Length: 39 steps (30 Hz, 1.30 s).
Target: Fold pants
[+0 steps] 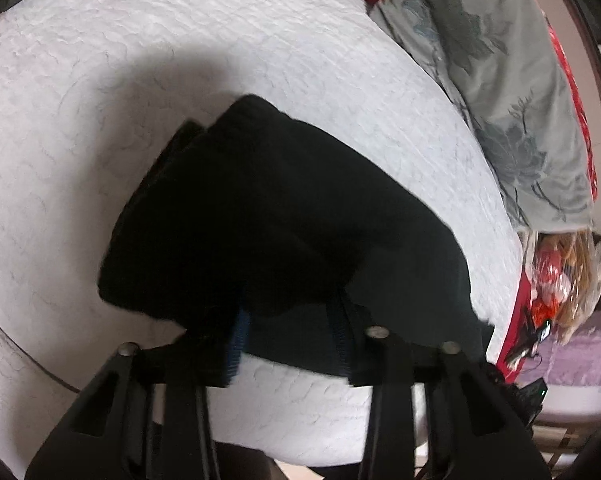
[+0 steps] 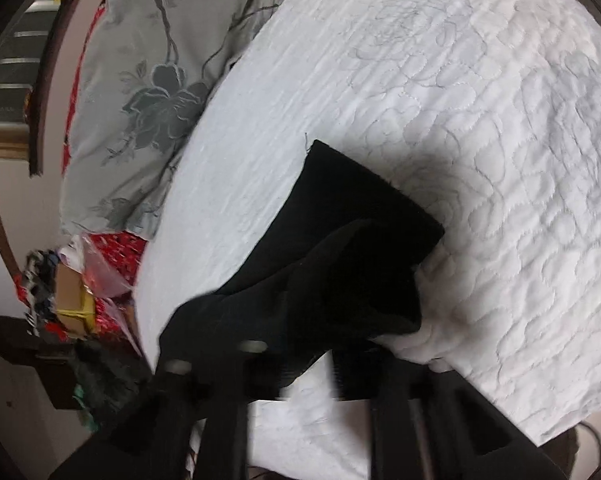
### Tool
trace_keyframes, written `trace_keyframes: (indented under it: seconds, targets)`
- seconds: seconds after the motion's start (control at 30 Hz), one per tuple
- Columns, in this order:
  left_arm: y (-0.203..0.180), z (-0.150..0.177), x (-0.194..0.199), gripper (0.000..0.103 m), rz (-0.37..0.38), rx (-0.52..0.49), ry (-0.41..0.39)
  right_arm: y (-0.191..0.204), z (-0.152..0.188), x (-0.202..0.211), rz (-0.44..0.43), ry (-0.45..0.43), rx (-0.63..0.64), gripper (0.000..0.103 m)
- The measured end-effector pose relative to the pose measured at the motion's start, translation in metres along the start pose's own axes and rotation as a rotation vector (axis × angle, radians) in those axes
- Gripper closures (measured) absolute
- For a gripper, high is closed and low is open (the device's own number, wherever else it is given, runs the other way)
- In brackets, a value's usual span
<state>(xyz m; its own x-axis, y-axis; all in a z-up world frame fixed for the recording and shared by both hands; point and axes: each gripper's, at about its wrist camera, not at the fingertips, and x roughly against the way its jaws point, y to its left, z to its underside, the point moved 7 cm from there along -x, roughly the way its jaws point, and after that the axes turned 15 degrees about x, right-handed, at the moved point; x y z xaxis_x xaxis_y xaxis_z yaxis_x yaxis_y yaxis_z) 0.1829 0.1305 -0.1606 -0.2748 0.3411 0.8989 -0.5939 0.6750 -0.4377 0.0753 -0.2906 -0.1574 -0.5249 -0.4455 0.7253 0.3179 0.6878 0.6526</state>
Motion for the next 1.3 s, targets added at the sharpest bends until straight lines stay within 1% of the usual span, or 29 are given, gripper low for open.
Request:
trace_keyframes:
  seconds: [0.03,0.07,0.1,0.13,0.17,0.2,0.23,0.27,0.33,0.4,0.47,0.53,0.63,0.67,0.7,0.77,0.83,0.9,0.97,1.03,1.07,1.1,1.13,1.2,1.3]
  targets:
    - [-0.006,-0.004,0.002,0.098,0.009,0.008,0.017,0.005,-0.006,0.0,-0.005,0.003,0.014,0.096]
    - [-0.01,-0.007,0.007,0.1,0.031,0.024,0.032,0.014,-0.016,0.003,-0.027,-0.012,0.032,0.096]
    - [-0.017,-0.011,0.023,0.1,0.092,0.046,0.03,0.031,-0.031,0.015,-0.078,-0.061,0.069,0.097]
    - [-0.021,-0.014,0.035,0.1,0.13,0.046,0.011,0.049,-0.045,0.029,-0.113,-0.115,0.129,0.097]
    - [-0.025,-0.018,0.05,0.1,0.15,0.029,-0.033,0.06,-0.053,0.038,-0.119,-0.147,0.177,0.097]
    - [-0.026,-0.021,0.062,0.1,0.146,0.003,-0.088,0.066,-0.059,0.045,-0.117,-0.169,0.216,0.097]
    - [-0.023,-0.021,0.066,0.1,0.138,-0.02,-0.121,0.063,-0.061,0.043,-0.105,-0.163,0.233,0.097]
    - [-0.018,-0.018,0.062,0.1,0.114,-0.035,-0.129,0.055,-0.058,0.036,-0.086,-0.134,0.235,0.097]
    - [-0.002,-0.008,0.039,0.1,0.06,-0.05,-0.085,0.029,-0.04,0.013,-0.038,-0.052,0.229,0.097]
    - [0.018,0.0,0.013,0.1,-0.007,-0.033,-0.035,0.013,-0.026,-0.001,-0.019,-0.015,0.214,0.097]
    - [0.03,0.004,0.005,0.1,0.0,0.007,0.0,0.004,-0.015,-0.007,-0.036,-0.004,0.192,0.097]
    - [0.032,0.004,0.008,0.1,0.013,0.012,-0.016,0.002,-0.01,-0.005,-0.042,-0.015,0.208,0.097]
    - [0.034,0.006,0.011,0.1,-0.016,-0.016,-0.034,-0.009,-0.005,-0.005,-0.011,-0.004,0.216,0.096]
    - [0.036,0.007,0.013,0.1,-0.02,-0.018,-0.033,-0.016,-0.003,-0.005,0.012,0.001,0.216,0.094]
    - [0.037,0.01,0.015,0.099,-0.023,-0.025,-0.031,-0.02,-0.002,-0.004,0.018,0.006,0.212,0.089]
    - [0.04,0.015,0.023,0.099,-0.031,-0.049,-0.03,-0.029,0.004,0.003,-0.021,0.006,0.174,0.086]
    - [0.038,0.018,0.027,0.099,-0.032,-0.087,-0.03,-0.036,0.009,0.016,-0.04,0.006,0.151,0.074]
    - [0.039,0.03,0.045,0.099,-0.018,-0.159,-0.027,-0.041,0.007,0.035,-0.044,-0.029,0.143,0.072]
    - [0.037,0.035,0.061,0.099,-0.01,-0.207,-0.048,-0.047,-0.004,0.058,-0.028,-0.088,0.138,0.068]
    - [0.032,0.023,0.083,0.099,-0.007,-0.233,-0.107,-0.049,-0.017,0.073,0.012,-0.131,0.163,0.059]
    - [0.028,0.012,0.092,0.097,-0.007,-0.233,-0.139,-0.048,-0.023,0.077,0.027,-0.143,0.175,0.058]
    - [0.023,-0.004,0.1,0.091,-0.015,-0.228,-0.167,-0.046,-0.027,0.077,0.027,-0.146,0.18,0.058]
    - [0.018,-0.016,0.102,0.088,-0.025,-0.225,-0.176,-0.042,-0.031,0.074,0.019,-0.142,0.188,0.058]
    - [0.011,-0.036,0.1,0.073,-0.043,-0.221,-0.18,-0.035,-0.035,0.066,0.026,-0.131,0.213,0.058]
    - [0.0,-0.056,0.079,0.071,-0.099,-0.214,-0.145,-0.027,-0.038,0.052,0.051,-0.113,0.251,0.058]
